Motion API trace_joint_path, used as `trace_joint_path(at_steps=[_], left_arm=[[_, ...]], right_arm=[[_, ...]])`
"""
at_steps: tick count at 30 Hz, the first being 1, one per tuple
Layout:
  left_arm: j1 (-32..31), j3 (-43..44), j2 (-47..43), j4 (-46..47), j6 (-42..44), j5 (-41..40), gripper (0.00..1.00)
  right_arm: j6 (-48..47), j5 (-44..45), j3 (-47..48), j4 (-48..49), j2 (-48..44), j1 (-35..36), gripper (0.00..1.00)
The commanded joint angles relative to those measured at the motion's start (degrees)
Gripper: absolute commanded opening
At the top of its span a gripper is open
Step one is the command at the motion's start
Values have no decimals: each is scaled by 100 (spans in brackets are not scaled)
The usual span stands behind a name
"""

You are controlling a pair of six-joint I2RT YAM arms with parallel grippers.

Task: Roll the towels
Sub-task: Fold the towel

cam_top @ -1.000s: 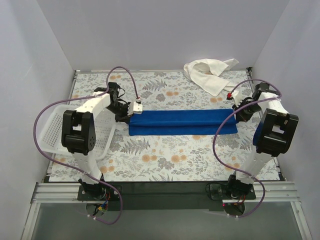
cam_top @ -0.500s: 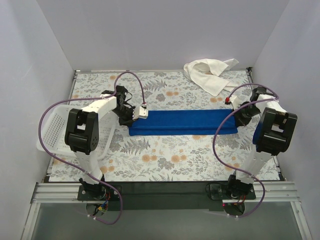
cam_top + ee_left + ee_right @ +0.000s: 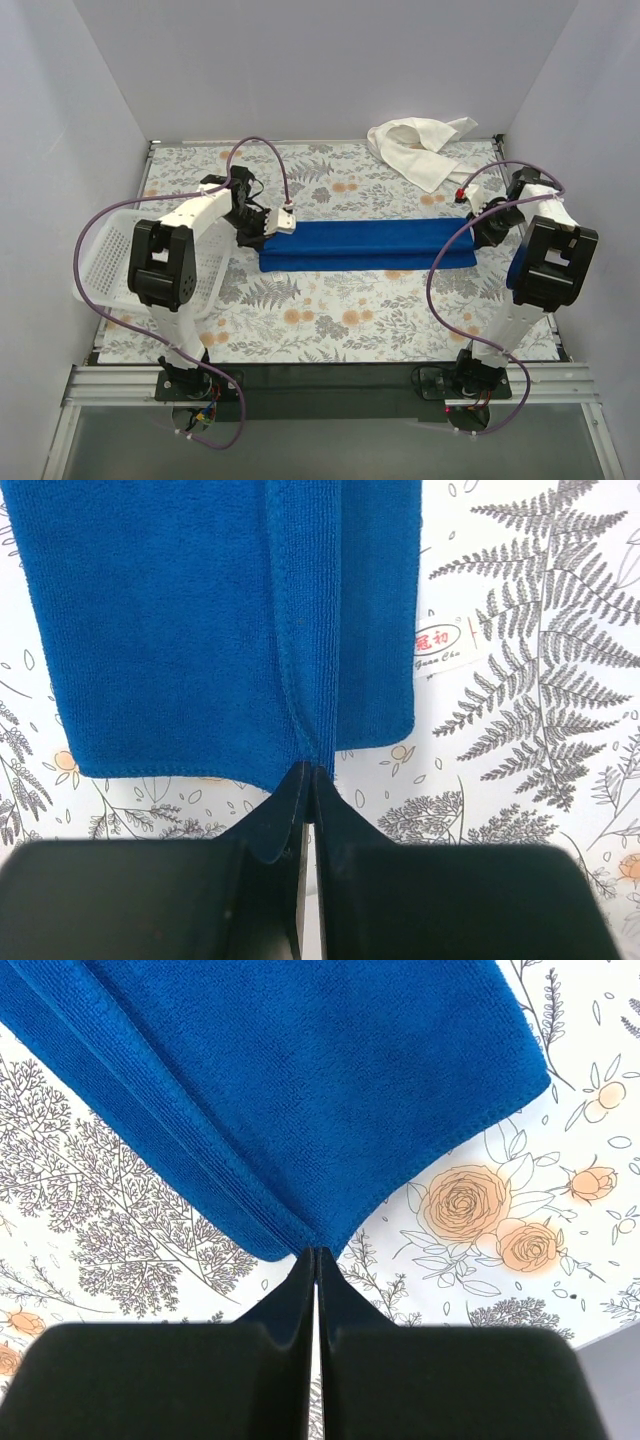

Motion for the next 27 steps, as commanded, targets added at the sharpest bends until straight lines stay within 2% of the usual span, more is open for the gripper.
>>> trace_joint_path(at_steps=[1, 8, 9, 10, 11, 12, 13, 14, 15, 18, 22, 27], left_arm=[[47, -1, -357, -271, 178, 98, 0], [-77, -115, -182, -254, 213, 318, 0], [-77, -132, -164, -262, 222, 318, 7], [-77, -141, -199, -280, 256, 327, 12], [-77, -141, -234, -297, 283, 344, 16], [-85, -124, -295, -358, 301, 353, 23], [-77, -46, -330, -429, 344, 432, 30], [-77, 16, -366, -508, 371, 502, 30], [-77, 60, -409, -587, 397, 555, 41], [-77, 158, -647, -755, 511, 766, 43], [-85, 210, -762, -527, 311, 1030, 40], [-217, 420, -384, 254, -830, 855, 33]], right_arm=[[-205, 14, -69, -164, -224, -52, 1], [-283, 93, -201, -156, -48, -52, 1], [-292, 145, -245, -164, -48, -52, 5], [-327, 189, -263, -173, -74, -61, 11], [-354, 242, -307, -173, -101, -52, 28], [-354, 260, -307, -182, -171, -78, 37], [-354, 225, -255, -199, -250, -113, 44], [-363, 182, -185, -199, -251, -114, 47], [-337, 138, -106, -278, -303, -140, 47], [-258, -178, 342, -559, -365, -157, 47], [49, -548, 826, -858, -312, -9, 40], [436, -329, 660, -754, -119, 457, 31]])
